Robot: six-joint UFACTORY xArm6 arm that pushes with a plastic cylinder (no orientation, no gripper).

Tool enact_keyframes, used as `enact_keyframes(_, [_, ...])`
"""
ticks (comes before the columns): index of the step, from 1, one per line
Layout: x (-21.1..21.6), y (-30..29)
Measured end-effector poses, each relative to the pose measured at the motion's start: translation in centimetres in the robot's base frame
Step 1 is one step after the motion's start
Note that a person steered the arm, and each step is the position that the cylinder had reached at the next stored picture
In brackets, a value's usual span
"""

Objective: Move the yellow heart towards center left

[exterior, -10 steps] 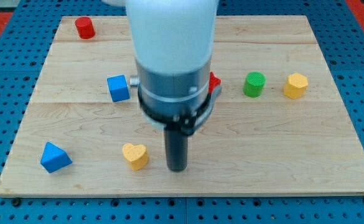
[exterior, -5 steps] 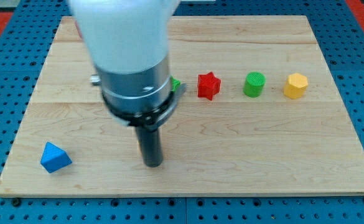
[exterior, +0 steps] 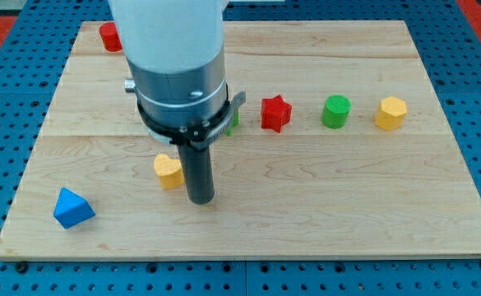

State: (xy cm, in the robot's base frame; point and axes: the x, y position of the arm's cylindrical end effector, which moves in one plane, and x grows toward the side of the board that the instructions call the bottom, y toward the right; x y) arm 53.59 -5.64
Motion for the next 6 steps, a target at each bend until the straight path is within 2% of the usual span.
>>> enact_keyframes(2, [-5.2, -11.1])
enact_keyframes(3, [-8.1, -13.4])
enact_keyframes(4, [-9.1, -14.0])
enact_keyframes(6, [-9.1, -10.6])
